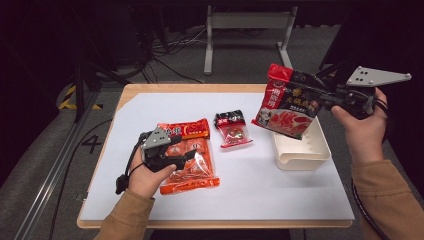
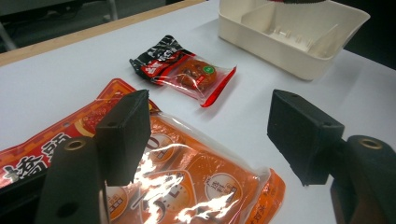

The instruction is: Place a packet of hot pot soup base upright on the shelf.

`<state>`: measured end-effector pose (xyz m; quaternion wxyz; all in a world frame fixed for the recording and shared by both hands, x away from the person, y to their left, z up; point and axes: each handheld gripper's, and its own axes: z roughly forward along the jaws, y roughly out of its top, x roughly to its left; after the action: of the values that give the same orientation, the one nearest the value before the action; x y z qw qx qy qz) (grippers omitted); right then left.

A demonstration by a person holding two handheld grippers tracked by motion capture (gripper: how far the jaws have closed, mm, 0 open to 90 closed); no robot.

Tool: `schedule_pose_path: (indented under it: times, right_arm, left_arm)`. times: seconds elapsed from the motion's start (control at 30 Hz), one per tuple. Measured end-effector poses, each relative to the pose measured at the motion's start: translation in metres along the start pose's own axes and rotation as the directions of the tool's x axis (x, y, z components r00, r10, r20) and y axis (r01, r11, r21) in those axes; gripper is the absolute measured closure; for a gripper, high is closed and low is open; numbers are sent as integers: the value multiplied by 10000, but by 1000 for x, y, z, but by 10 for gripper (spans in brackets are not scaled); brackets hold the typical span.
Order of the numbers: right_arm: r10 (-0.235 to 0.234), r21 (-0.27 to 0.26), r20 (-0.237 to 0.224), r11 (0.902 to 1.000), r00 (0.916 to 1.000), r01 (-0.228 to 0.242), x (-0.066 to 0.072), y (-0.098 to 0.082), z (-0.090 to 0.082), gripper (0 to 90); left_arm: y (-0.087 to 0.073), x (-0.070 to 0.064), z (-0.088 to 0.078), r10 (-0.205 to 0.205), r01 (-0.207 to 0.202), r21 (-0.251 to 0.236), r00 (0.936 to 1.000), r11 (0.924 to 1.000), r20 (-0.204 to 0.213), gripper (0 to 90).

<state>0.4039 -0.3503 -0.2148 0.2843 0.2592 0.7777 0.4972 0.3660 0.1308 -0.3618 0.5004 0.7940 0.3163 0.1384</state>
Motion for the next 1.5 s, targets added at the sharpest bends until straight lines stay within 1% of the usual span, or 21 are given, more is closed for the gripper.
schedule_pose_path:
  times: [0.07, 0.1, 0.27, 0.33, 0.4, 0.43, 0.47, 0.5, 0.57, 0.63, 0.67, 0.73, 0.87, 1.03, 1.17, 1.2, 1.23, 1.27, 1.3, 1.33, 1.5]
  right_arm:
    - [-94, -45, 197, 9999, 9998, 95, -7, 0, 0, 800]
    - [-94, -45, 197, 9999, 9998, 95, -7, 0, 0, 800]
    - [-335, 72, 510, 9994, 9981, 332, -20, 0, 3, 800]
    - [-409, 114, 579, 9991, 9975, 403, -24, -1, 5, 799]
    - [-443, 124, 664, 9990, 9968, 436, -28, -1, 6, 800]
    - [-466, 120, 669, 9989, 9967, 459, -30, -1, 7, 800]
    - [-466, 120, 669, 9989, 9967, 459, -30, -1, 7, 800]
    - [-492, 114, 698, 9988, 9964, 485, -32, -1, 7, 800]
    - [-480, 129, 787, 9988, 9957, 471, -39, -2, 9, 799]
    - [-466, 141, 817, 9989, 9956, 456, -41, -3, 10, 799]
    - [-558, 184, 940, 9984, 9940, 543, -45, -4, 12, 799]
    - [-665, 215, 1051, 9977, 9922, 646, -49, -5, 13, 799]
    - [-648, 278, 1269, 9977, 9898, 618, -56, -9, 17, 799]
    - [-620, 229, 1343, 9980, 9890, 595, -63, -14, 20, 798]
    - [-881, 342, 1387, 9959, 9864, 842, -66, -17, 26, 799]
    - [-1052, 364, 1403, 9942, 9845, 1011, -67, -17, 28, 799]
    - [-1052, 364, 1403, 9942, 9845, 1011, -67, -17, 28, 799]
    - [-1205, 348, 1400, 9926, 9828, 1167, -68, -17, 29, 799]
    - [-1205, 348, 1400, 9926, 9828, 1167, -68, -17, 29, 799]
    - [-1305, 254, 1372, 9914, 9819, 1282, -69, -18, 30, 799]
    - [-1284, -3, 1242, 9916, 9839, 1295, -74, -22, 30, 798]
  left_arm:
    - [-1, 2, -1, 59, -59, 23, 10000, 10000, -79, 298]
    - [-1, 2, -1, 29, -28, 42, 9999, 10000, -120, 298]
    - [-5, 4, -2, -149, 152, 200, 9998, 9997, -150, 293]
    - [-7, 5, -3, -229, 233, 220, 9996, 9995, -189, 293]
    - [-7, 7, -4, -168, 174, 193, 9995, 9997, -267, 293]
    - [-8, 7, -5, -255, 261, 199, 9992, 9995, -292, 291]
    - [-8, 7, -5, -255, 261, 199, 9992, 9995, -292, 287]
    - [-8, 8, -5, -179, 186, 209, 9993, 9996, -333, 287]
    - [-8, 9, -6, -194, 202, 219, 9992, 9996, -363, 279]
    - [-9, 10, -5, -179, 188, 246, 9992, 9995, -366, 276]
    - [-9, 10, -5, -203, 213, 231, 9989, 9995, -419, 268]
    - [-10, 11, -5, -158, 169, 255, 9990, 9995, -428, 267]
    - [-11, 13, -5, -221, 234, 285, 9988, 9993, -426, 267]
    - [-11, 14, -5, -352, 360, 157, 9982, 9992, -488, 270]
    - [-12, 14, -5, -421, 429, 167, 9981, 9989, -445, 271]
    - [-12, 14, -4, -394, 401, 171, 9984, 9990, -414, 271]
    - [-12, 14, -4, -394, 401, 171, 9984, 9990, -414, 271]
    - [-12, 14, -4, -414, 421, 181, 9983, 9989, -402, 270]
    - [-12, 14, -4, -377, 384, 190, 9985, 9991, -396, 270]
    - [-12, 14, -4, -343, 352, 206, 9986, 9992, -392, 271]
    - [-13, 14, -6, -409, 417, 187, 9983, 9990, -424, 271]
